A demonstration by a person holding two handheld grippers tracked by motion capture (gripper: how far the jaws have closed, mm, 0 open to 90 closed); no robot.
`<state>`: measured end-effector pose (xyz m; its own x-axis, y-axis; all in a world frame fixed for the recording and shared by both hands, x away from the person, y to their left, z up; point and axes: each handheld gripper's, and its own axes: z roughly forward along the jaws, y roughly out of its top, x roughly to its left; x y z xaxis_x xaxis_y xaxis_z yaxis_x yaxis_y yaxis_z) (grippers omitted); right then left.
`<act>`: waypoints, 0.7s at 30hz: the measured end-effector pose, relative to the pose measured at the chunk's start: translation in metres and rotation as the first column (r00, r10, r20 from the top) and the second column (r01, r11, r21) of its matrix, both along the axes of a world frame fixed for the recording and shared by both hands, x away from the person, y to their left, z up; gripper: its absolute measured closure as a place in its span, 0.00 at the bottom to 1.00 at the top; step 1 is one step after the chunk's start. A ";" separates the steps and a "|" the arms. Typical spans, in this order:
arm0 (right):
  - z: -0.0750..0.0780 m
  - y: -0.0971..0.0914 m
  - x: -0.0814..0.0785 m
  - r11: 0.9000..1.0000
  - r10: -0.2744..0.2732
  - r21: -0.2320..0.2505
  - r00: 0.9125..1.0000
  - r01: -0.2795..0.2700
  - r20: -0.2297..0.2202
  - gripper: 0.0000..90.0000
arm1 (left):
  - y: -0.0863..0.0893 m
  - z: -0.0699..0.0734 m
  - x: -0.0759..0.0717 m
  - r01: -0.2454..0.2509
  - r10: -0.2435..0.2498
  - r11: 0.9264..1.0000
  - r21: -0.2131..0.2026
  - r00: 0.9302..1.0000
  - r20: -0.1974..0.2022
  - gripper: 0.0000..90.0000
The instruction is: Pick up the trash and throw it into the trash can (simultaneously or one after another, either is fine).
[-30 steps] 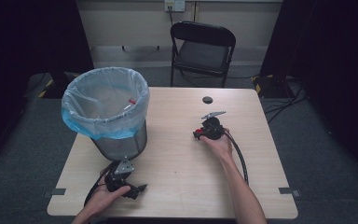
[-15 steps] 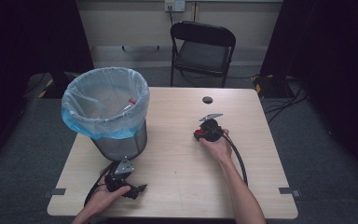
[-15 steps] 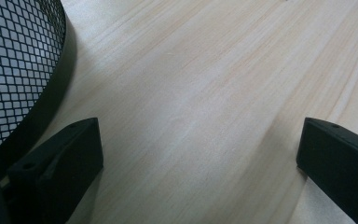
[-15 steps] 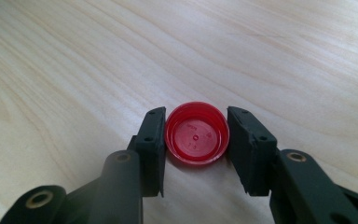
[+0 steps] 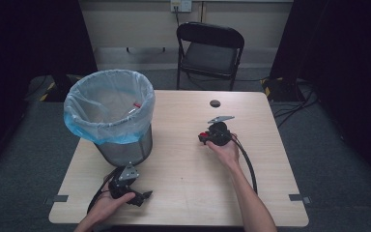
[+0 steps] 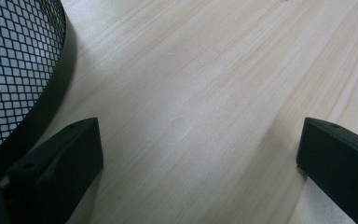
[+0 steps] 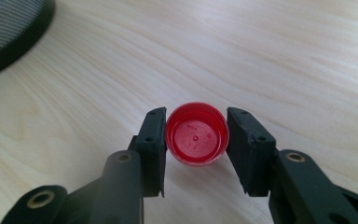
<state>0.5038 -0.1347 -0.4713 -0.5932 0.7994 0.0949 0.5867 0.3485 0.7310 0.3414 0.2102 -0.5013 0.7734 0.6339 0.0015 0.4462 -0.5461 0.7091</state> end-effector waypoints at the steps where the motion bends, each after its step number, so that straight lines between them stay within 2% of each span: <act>1: 0.002 0.000 -0.001 1.000 0.005 0.012 1.000 -0.005 0.011 0.66 | 0.000 0.000 0.000 0.000 0.000 1.000 0.000 1.000 -0.001 0.00; 5: 0.013 -0.002 -0.005 0.998 0.007 0.059 1.000 -0.008 0.025 0.66 | 0.000 0.000 0.000 0.000 0.000 1.000 0.000 1.000 -0.001 0.00; 10: 0.028 -0.003 -0.011 0.996 0.015 0.088 0.998 -0.020 0.054 0.66 | 0.000 0.000 0.000 0.000 0.000 1.000 0.001 1.000 -0.001 0.00; 14: 0.042 -0.004 -0.014 0.990 0.019 0.138 0.997 -0.029 0.075 0.66 | 0.000 0.000 0.000 0.000 0.000 1.000 0.000 1.000 0.000 0.00; 21: 0.067 0.002 -0.019 0.984 0.046 0.166 0.992 -0.066 0.120 0.66 | 0.000 0.000 0.000 -0.001 0.001 1.000 0.000 1.000 -0.001 0.00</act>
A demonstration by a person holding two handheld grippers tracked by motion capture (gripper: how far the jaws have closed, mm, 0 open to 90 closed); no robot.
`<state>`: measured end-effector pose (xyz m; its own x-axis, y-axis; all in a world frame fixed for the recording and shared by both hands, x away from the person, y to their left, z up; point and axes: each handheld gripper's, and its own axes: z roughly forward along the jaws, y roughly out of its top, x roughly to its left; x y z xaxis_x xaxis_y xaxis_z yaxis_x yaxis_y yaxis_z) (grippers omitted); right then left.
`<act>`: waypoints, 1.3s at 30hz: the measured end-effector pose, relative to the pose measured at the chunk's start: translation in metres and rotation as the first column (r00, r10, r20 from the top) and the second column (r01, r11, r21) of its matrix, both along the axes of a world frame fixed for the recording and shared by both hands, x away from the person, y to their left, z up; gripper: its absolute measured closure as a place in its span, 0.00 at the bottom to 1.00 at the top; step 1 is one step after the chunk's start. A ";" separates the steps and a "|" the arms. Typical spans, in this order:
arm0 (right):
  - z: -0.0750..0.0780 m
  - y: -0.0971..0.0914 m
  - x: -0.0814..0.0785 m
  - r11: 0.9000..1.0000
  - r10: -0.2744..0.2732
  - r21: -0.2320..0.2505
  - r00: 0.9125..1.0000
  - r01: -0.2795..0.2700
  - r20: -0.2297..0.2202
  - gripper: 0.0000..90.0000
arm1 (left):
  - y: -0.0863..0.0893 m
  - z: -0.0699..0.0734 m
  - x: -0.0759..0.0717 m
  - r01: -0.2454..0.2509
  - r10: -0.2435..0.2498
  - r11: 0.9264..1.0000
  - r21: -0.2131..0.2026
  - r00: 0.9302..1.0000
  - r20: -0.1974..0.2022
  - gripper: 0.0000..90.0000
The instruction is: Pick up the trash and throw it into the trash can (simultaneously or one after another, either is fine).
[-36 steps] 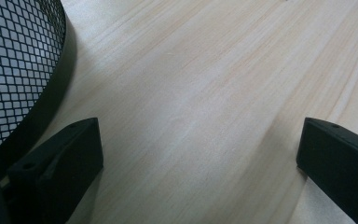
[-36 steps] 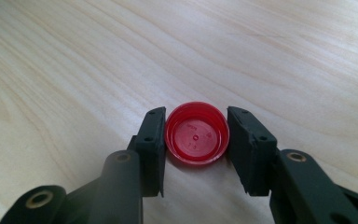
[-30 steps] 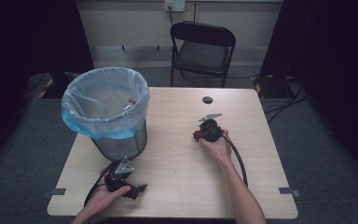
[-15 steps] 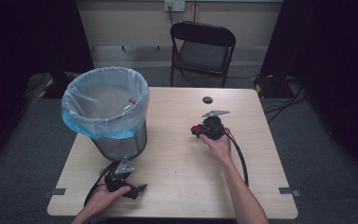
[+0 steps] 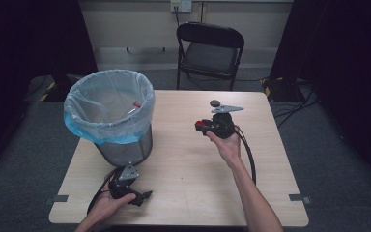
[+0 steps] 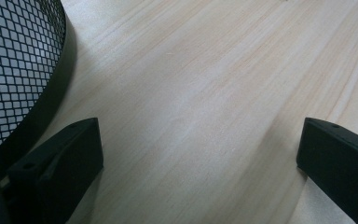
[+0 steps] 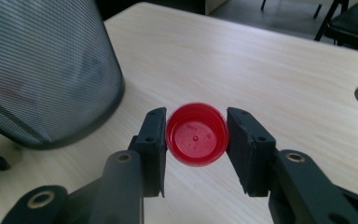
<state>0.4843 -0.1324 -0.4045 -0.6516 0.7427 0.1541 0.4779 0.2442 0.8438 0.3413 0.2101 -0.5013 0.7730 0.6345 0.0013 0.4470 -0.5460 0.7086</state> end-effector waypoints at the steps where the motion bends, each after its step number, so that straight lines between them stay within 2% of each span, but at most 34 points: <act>1: 0.004 0.001 -0.001 1.000 0.004 0.007 1.000 -0.004 0.009 0.66 | 0.000 0.000 0.000 0.000 0.000 1.000 -0.001 1.000 0.000 0.00; 10: 0.033 0.009 -0.008 0.998 0.026 0.059 0.998 -0.030 0.060 0.66 | 0.000 0.000 0.000 -0.001 0.001 1.000 0.002 1.000 0.000 0.00; 14: 0.049 0.011 -0.012 0.993 0.043 0.101 0.995 -0.053 0.090 0.66 | 0.000 0.000 0.000 -0.001 0.001 1.000 0.001 1.000 -0.001 0.00; 20: 0.072 0.016 -0.017 0.988 0.054 0.134 0.989 -0.073 0.136 0.66 | 0.000 0.000 0.000 0.001 -0.001 1.000 -0.001 1.000 -0.001 0.00; 29: 0.103 0.025 -0.024 0.980 0.084 0.159 0.976 -0.118 0.203 0.66 | 0.000 0.000 0.000 0.001 -0.001 1.000 0.000 1.000 0.000 0.00; 39: 0.126 0.043 -0.025 0.968 0.116 0.189 0.961 -0.166 0.252 0.66 | 0.000 0.000 0.000 0.001 -0.001 1.000 0.000 1.000 0.000 0.00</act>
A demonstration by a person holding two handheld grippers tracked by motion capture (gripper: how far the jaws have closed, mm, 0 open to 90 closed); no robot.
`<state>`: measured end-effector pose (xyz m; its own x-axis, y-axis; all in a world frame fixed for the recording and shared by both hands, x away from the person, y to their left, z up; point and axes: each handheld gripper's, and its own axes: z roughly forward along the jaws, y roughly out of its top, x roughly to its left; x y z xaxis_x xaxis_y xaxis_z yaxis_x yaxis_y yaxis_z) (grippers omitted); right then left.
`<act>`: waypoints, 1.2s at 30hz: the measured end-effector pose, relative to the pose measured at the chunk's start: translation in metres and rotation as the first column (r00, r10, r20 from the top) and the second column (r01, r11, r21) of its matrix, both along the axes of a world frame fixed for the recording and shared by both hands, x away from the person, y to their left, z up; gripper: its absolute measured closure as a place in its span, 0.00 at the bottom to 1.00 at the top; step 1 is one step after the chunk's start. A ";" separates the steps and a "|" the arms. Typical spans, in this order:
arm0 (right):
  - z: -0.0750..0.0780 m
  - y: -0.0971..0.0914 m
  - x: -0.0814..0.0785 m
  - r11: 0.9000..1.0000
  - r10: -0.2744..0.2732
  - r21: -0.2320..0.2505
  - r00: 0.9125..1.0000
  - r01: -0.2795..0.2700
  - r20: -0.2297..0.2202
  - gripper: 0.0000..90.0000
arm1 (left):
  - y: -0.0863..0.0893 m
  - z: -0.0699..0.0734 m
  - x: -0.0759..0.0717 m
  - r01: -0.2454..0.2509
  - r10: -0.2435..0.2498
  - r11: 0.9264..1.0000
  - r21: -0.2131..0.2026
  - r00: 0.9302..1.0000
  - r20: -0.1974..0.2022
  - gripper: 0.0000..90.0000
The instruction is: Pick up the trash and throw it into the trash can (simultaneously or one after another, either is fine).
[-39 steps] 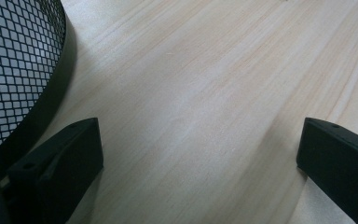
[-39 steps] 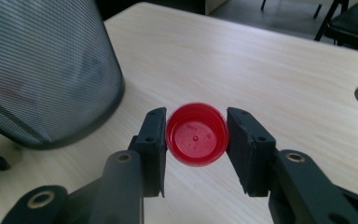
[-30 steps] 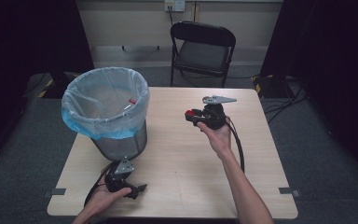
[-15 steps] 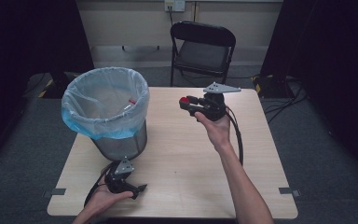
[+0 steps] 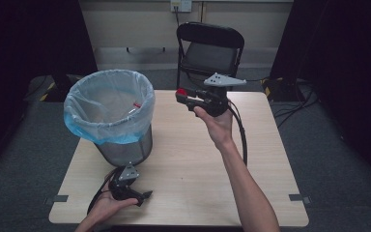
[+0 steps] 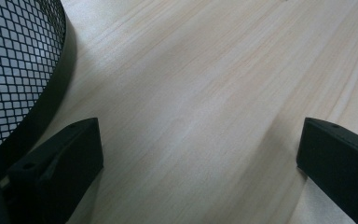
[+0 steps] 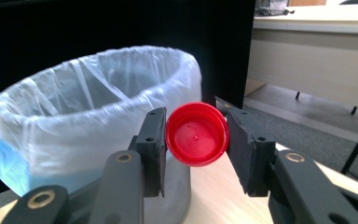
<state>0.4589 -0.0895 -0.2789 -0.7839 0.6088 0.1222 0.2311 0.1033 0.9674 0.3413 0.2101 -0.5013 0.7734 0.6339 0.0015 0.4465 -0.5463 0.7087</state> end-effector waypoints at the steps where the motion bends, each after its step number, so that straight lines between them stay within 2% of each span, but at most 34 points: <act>1: 0.002 0.002 0.000 1.000 0.004 0.003 1.000 -0.004 0.004 0.66 | 0.000 0.000 0.000 0.000 0.000 1.000 0.000 1.000 0.000 0.00; 5: 0.012 0.010 -0.002 0.999 0.027 0.028 0.999 -0.027 0.021 0.66 | 0.000 0.000 0.000 0.000 0.000 1.000 0.000 1.000 0.000 0.00; 12: 0.028 0.029 -0.004 0.997 0.070 0.033 0.996 -0.072 0.054 0.66 | 0.000 0.000 0.000 0.000 0.000 1.000 -0.001 1.000 -0.001 0.00; 17: 0.037 0.038 -0.005 0.994 0.098 0.052 0.993 -0.101 0.061 0.66 | 0.000 0.000 0.000 0.006 -0.006 1.000 0.006 1.000 0.005 0.00; 30: 0.047 0.080 -0.006 0.981 0.188 0.042 0.980 -0.192 0.071 0.66 | 0.000 0.000 0.000 0.001 -0.001 1.000 0.001 1.000 0.005 0.00; 36: 0.047 0.099 -0.004 0.973 0.226 0.027 0.972 -0.228 0.058 0.66 | 0.000 0.000 0.000 0.002 -0.002 1.000 0.002 1.000 0.007 0.00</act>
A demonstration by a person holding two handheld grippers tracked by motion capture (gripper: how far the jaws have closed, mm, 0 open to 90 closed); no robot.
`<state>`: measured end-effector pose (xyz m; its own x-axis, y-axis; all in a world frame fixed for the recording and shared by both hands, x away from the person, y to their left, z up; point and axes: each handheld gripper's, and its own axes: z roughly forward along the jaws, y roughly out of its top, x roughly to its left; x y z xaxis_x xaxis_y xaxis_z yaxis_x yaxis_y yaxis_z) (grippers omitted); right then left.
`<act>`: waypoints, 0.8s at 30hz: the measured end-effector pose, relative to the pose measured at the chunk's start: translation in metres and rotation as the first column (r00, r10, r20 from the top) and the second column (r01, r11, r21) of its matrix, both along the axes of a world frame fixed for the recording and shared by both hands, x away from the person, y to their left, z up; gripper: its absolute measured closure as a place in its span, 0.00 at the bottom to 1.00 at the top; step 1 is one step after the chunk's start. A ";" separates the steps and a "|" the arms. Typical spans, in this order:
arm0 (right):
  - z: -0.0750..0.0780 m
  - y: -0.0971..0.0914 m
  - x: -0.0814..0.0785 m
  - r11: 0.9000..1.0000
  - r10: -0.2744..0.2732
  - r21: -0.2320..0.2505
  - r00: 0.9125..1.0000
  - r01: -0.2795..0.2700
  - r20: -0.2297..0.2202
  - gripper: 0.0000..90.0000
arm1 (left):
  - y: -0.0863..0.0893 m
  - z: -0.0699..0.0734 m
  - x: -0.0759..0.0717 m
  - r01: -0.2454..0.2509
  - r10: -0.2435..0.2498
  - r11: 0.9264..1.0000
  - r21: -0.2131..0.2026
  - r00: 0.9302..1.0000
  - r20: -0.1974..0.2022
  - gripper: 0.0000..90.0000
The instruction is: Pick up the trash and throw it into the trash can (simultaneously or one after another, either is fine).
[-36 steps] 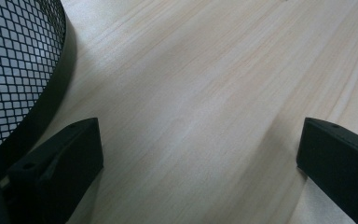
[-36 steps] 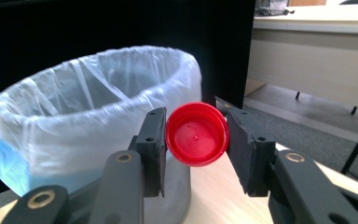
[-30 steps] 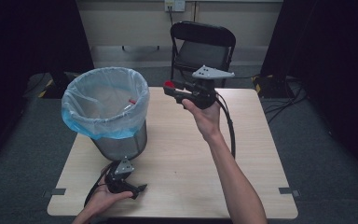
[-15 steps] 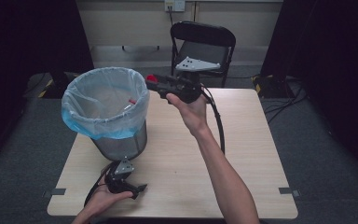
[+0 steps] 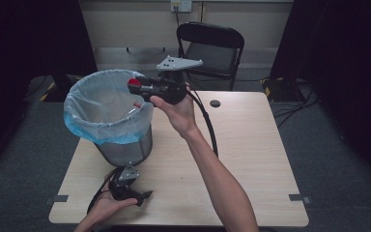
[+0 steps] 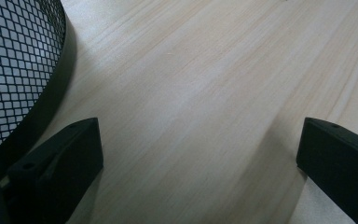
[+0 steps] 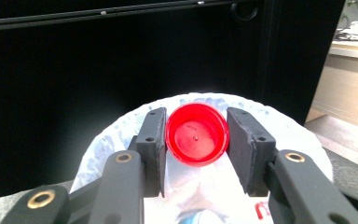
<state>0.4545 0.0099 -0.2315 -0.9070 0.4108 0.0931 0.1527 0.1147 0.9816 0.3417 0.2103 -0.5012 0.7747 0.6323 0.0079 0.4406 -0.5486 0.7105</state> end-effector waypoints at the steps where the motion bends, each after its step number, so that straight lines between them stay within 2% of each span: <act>1: 0.000 0.003 0.001 1.000 0.006 0.002 1.000 -0.006 -0.002 0.66 | 0.000 0.000 0.000 0.000 0.000 1.000 -0.001 1.000 -0.002 0.00; 5: 0.002 0.012 0.007 1.000 0.022 0.010 1.000 -0.022 -0.018 0.66 | 0.000 0.000 0.000 0.001 -0.001 1.000 0.000 1.000 0.000 0.00; 10: 0.001 0.026 0.012 0.999 0.045 -0.023 0.999 -0.045 -0.030 0.66 | 0.000 0.000 0.000 -0.003 0.003 1.000 -0.006 1.000 -0.001 0.00; 19: -0.007 0.044 0.019 0.993 0.081 -0.081 0.993 -0.088 -0.083 0.66 | 0.000 0.000 0.000 0.001 -0.001 1.000 0.002 1.000 0.000 0.00; 20: -0.009 0.045 0.019 0.992 0.085 -0.089 0.993 -0.092 -0.084 0.66 | -0.001 0.000 -0.001 -0.008 0.008 1.000 -0.014 1.000 -0.003 0.00; 24: -0.011 0.047 0.019 0.989 0.088 -0.107 0.993 -0.097 -0.083 0.61 | 0.000 0.000 0.000 -0.003 0.003 1.000 -0.006 1.000 -0.003 0.00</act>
